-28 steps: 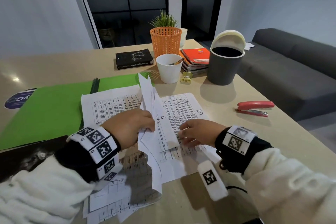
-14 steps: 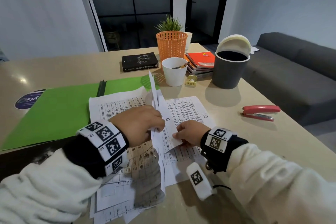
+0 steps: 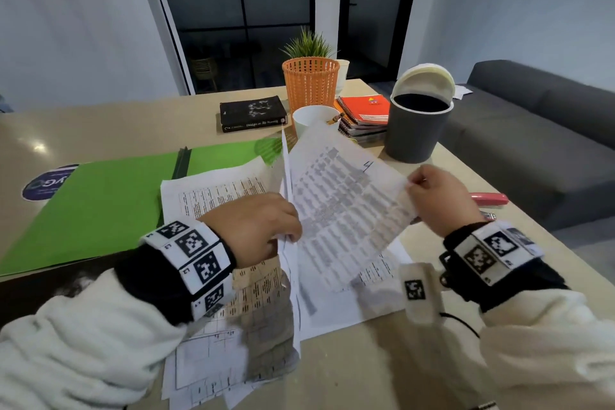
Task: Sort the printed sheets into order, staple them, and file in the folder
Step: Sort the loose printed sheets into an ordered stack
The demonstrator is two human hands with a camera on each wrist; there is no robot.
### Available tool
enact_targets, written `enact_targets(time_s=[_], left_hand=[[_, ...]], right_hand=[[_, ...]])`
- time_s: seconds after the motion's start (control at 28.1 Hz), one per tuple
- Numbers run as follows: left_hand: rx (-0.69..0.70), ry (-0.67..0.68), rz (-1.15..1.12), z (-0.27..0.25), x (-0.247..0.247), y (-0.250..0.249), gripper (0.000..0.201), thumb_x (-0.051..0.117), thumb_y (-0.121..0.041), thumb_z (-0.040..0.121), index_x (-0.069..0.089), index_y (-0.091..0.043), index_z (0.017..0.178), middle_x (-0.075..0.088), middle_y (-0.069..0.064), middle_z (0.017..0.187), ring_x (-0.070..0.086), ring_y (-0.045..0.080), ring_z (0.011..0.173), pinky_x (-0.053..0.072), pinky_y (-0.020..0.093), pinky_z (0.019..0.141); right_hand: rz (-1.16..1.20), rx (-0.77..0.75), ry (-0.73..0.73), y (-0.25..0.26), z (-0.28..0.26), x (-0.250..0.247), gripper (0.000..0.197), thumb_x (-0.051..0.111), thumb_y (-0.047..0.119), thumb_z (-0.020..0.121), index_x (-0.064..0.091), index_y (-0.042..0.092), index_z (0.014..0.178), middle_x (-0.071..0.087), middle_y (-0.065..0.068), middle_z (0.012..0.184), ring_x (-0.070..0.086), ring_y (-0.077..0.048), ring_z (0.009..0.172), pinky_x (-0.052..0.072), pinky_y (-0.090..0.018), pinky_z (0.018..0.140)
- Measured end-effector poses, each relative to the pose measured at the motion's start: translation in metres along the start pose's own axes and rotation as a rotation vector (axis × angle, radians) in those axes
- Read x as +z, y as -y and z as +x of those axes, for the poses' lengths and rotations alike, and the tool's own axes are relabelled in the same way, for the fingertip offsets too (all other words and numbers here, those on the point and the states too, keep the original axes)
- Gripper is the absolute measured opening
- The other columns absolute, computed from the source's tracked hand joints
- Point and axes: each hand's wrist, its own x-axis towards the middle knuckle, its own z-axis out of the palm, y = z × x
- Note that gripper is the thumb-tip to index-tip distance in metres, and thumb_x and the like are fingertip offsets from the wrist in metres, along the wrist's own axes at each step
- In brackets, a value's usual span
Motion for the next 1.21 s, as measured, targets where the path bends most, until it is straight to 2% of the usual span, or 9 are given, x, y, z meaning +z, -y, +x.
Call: enact_targets(time_s=[0.14, 0.25, 0.36, 0.43, 0.68, 0.89, 1.0, 1.1, 1.21], left_hand=[[-0.062, 0.093, -0.025, 0.014, 0.013, -0.009, 0.032, 0.056, -0.004, 0.081, 0.067, -0.016, 0.108, 0.061, 0.001, 0.118, 0.051, 0.020, 0.112, 0.042, 0.030, 0.092], [-0.012, -0.013, -0.029, 0.016, 0.024, -0.010, 0.041, 0.052, -0.027, 0.081, 0.059, -0.025, 0.121, 0.059, 0.001, 0.124, 0.055, 0.022, 0.111, 0.039, 0.030, 0.092], [-0.213, 0.078, -0.047, 0.018, 0.028, -0.007, 0.057, 0.054, -0.036, 0.089, 0.033, -0.035, 0.142, 0.040, -0.006, 0.142, 0.039, 0.016, 0.127, 0.029, 0.028, 0.102], [-0.375, 0.219, 0.019, 0.017, 0.028, -0.004, 0.059, 0.051, -0.042, 0.090, 0.025, -0.039, 0.143, 0.034, -0.010, 0.144, 0.035, 0.013, 0.130, 0.032, 0.031, 0.105], [-0.575, 0.435, 0.105, 0.012, 0.034, 0.003, 0.058, 0.049, -0.052, 0.089, 0.028, -0.036, 0.141, 0.039, -0.005, 0.139, 0.043, 0.018, 0.124, 0.042, 0.039, 0.099], [-0.468, 0.455, 0.093, 0.028, 0.042, 0.002, 0.072, 0.052, -0.062, 0.082, 0.011, -0.051, 0.141, 0.044, -0.005, 0.122, 0.050, 0.019, 0.109, 0.042, 0.033, 0.079], [-0.440, 0.467, 0.130, 0.038, 0.045, -0.004, 0.059, 0.047, -0.061, 0.084, 0.022, -0.051, 0.137, 0.044, -0.004, 0.116, 0.051, 0.021, 0.104, 0.042, 0.033, 0.077], [-0.463, 0.452, 0.139, 0.045, 0.045, -0.007, 0.037, 0.047, -0.052, 0.088, 0.048, -0.027, 0.115, 0.047, 0.000, 0.107, 0.053, 0.023, 0.096, 0.042, 0.033, 0.073], [-0.466, 0.396, 0.111, 0.047, 0.038, -0.004, 0.019, 0.049, -0.033, 0.092, 0.048, -0.017, 0.081, 0.050, 0.000, 0.087, 0.052, 0.022, 0.083, 0.042, 0.032, 0.071]], right_hand=[[0.025, 0.038, -0.322, -0.015, 0.003, -0.043, 0.009, 0.047, 0.015, 0.092, 0.056, 0.013, 0.093, 0.060, -0.013, 0.092, 0.057, -0.029, 0.079, 0.042, -0.021, 0.066], [0.031, 0.068, -0.506, -0.022, 0.002, -0.070, 0.018, 0.046, 0.019, 0.093, 0.059, 0.010, 0.103, 0.063, -0.020, 0.107, 0.057, -0.033, 0.099, 0.040, -0.032, 0.079], [0.036, 0.036, -0.625, -0.026, 0.004, -0.084, 0.023, 0.045, 0.019, 0.093, 0.057, 0.005, 0.106, 0.063, -0.021, 0.109, 0.055, -0.035, 0.104, 0.041, -0.038, 0.083], [0.075, 0.015, -0.670, -0.027, 0.004, -0.086, 0.023, 0.045, 0.019, 0.092, 0.057, 0.005, 0.105, 0.063, -0.020, 0.107, 0.056, -0.034, 0.103, 0.041, -0.038, 0.084], [0.114, 0.029, -0.530, -0.026, -0.004, -0.065, 0.015, 0.045, 0.016, 0.094, 0.056, 0.010, 0.101, 0.056, -0.007, 0.094, 0.053, -0.025, 0.093, 0.034, -0.028, 0.076], [0.129, 0.055, -0.413, -0.035, -0.011, -0.046, 0.011, 0.045, 0.018, 0.093, 0.054, 0.014, 0.096, 0.060, -0.008, 0.089, 0.058, -0.029, 0.083, 0.050, -0.042, 0.079], [0.134, 0.074, -0.390, -0.036, -0.014, -0.045, 0.011, 0.044, 0.018, 0.093, 0.055, 0.013, 0.095, 0.061, -0.010, 0.088, 0.059, -0.030, 0.082, 0.047, -0.037, 0.075], [0.142, 0.075, -0.379, -0.037, -0.016, -0.046, 0.012, 0.045, 0.017, 0.094, 0.055, 0.012, 0.097, 0.062, -0.010, 0.087, 0.058, -0.029, 0.081, 0.044, -0.034, 0.072], [0.142, 0.084, -0.345, -0.038, -0.016, -0.046, 0.012, 0.044, 0.017, 0.094, 0.054, 0.012, 0.097, 0.062, -0.010, 0.086, 0.060, -0.029, 0.078, 0.048, -0.036, 0.070]])
